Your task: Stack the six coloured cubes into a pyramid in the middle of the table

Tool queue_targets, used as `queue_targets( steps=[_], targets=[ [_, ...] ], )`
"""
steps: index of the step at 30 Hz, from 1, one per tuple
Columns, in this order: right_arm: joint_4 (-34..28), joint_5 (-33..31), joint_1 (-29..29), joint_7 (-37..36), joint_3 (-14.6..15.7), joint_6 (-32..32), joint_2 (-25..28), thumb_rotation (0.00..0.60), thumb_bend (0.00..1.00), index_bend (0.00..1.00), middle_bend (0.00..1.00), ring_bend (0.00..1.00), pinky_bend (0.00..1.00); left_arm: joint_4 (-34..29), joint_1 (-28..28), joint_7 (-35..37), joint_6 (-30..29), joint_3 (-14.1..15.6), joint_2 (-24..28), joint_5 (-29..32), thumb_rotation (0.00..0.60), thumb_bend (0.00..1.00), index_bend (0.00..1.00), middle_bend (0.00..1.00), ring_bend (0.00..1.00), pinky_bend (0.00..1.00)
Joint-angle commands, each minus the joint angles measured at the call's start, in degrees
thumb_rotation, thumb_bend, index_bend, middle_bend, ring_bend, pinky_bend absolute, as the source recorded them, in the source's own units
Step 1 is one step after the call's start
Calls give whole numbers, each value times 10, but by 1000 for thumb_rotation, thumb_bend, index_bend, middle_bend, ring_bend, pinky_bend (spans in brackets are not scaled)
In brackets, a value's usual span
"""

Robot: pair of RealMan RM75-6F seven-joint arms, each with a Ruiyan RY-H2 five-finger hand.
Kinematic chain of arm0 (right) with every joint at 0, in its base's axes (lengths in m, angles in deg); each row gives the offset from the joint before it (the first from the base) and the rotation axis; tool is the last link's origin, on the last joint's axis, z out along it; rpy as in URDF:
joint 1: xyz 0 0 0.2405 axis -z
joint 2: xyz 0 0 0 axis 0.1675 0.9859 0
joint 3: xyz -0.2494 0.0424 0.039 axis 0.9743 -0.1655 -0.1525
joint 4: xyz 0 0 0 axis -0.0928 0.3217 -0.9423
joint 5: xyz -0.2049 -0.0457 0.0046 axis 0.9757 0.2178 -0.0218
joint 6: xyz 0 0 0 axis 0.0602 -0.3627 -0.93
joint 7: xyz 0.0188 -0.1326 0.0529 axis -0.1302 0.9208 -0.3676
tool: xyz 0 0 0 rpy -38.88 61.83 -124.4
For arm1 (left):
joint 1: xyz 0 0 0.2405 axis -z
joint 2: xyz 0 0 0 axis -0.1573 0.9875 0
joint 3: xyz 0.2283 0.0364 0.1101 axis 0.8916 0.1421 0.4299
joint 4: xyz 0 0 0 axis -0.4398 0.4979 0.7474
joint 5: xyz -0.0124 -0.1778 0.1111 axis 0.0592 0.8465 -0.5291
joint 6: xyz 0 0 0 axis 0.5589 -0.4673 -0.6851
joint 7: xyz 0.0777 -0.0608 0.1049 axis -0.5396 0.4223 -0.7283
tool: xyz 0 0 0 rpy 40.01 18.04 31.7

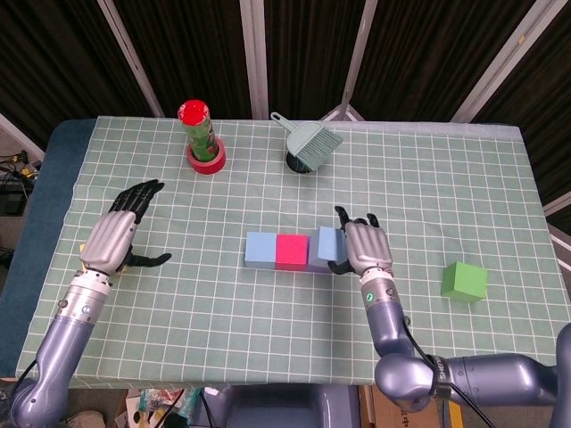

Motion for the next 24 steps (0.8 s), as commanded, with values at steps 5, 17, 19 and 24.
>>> queue_targets(
  steps=[5,17,19,24],
  targets=[
    [17,-1,-20,9,-8,11,-27,600,324,0,397,203,0,1,1,8,5,-2,4,5,600,77,0,27,0,0],
    [54,25,-27,15,13,-12,-49,600,324,0,397,203,0,2,2,12,8,0,5,6,600,77,0,27,0,0],
    [61,26,-32,19,13,-11,-54,600,324,0,397,203,0,2,2,11,8,1,5,6,600,77,0,27,0,0],
    [75,19,-43,34,9,-6,-65,600,325,0,397,204,0,3,3,11,7,1,4,6,600,77,0,27,0,0]
  ],
)
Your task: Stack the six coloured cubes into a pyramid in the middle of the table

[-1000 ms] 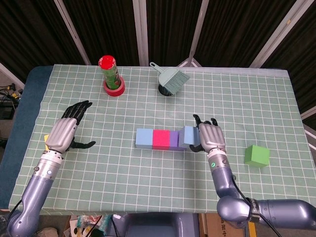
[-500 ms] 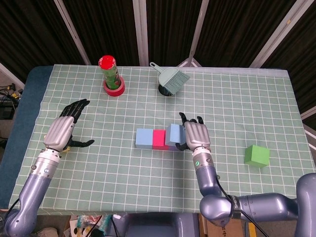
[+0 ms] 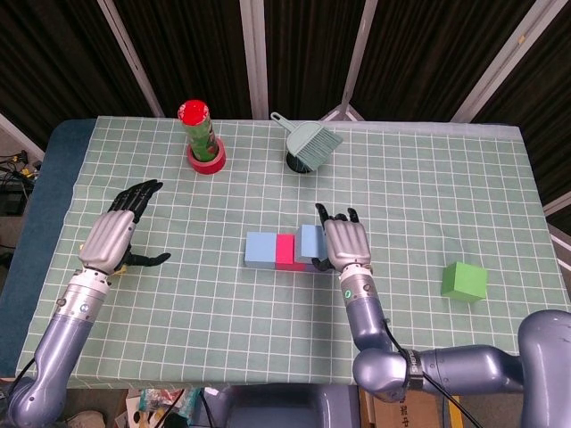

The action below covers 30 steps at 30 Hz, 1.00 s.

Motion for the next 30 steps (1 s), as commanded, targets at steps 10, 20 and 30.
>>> queue_targets(
  steps=[10,20,30],
  targets=[
    [17,-22,-25,36,-11,17,-23,600,324,0,397,204,0,2,1,5,2,-1,1,3,600,77,0,27,0,0],
    [20,-22,-26,43,-13,19,-28,600,325,0,397,204,0,1,1,12,4,-1,3,2,600,77,0,27,0,0],
    [16,-18,-25,50,-16,18,-23,600,324,0,397,204,0,-1,1,10,3,1,2,1,600,78,0,27,0,0]
  ],
)
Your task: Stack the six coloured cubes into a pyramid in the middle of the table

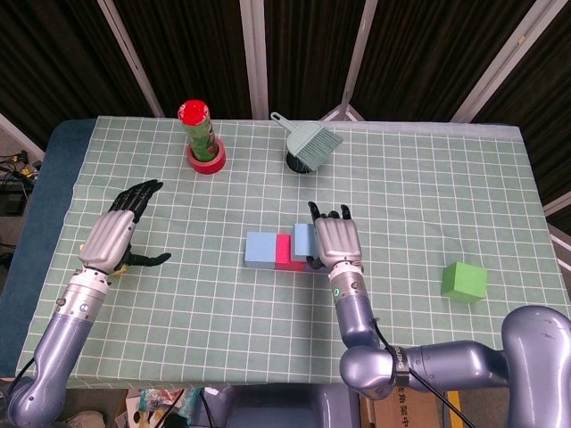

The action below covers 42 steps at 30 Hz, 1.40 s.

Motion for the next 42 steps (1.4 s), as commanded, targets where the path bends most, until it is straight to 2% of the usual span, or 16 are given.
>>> queue_targets(
  steps=[1,42],
  targets=[
    [-1,-1,0,2,0,0,1,600,324,0,397,204,0,0,0,-1,0,1,0,0,600,77,0,27,0,0],
    [-18,-32,-6,31,-12,32,-1,600,324,0,403,204,0,-2,0,7,1,2,2,-2,600,77,0,27,0,0]
  ],
)
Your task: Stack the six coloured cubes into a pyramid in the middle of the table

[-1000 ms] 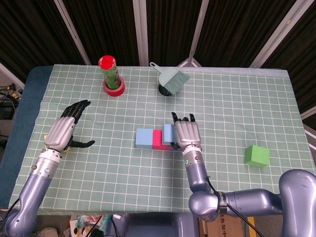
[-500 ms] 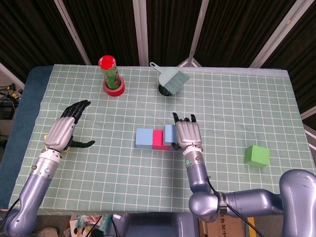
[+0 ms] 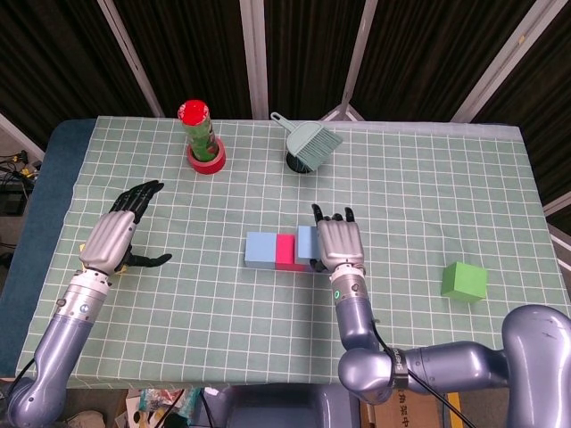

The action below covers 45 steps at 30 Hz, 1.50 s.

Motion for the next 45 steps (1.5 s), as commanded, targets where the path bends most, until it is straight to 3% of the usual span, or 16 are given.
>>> queue_targets(
  steps=[1,45],
  targets=[
    [1,-1,0,1,-1,3,-1,600,324,0,403,204,0,0,0,1,0,0,0,0,600,77,0,27,0,0],
    [13,1,2,11,-10,4,-12,600,325,0,404,204,0,1,0,1,-3,-1,0,2,600,77,0,27,0,0]
  ],
)
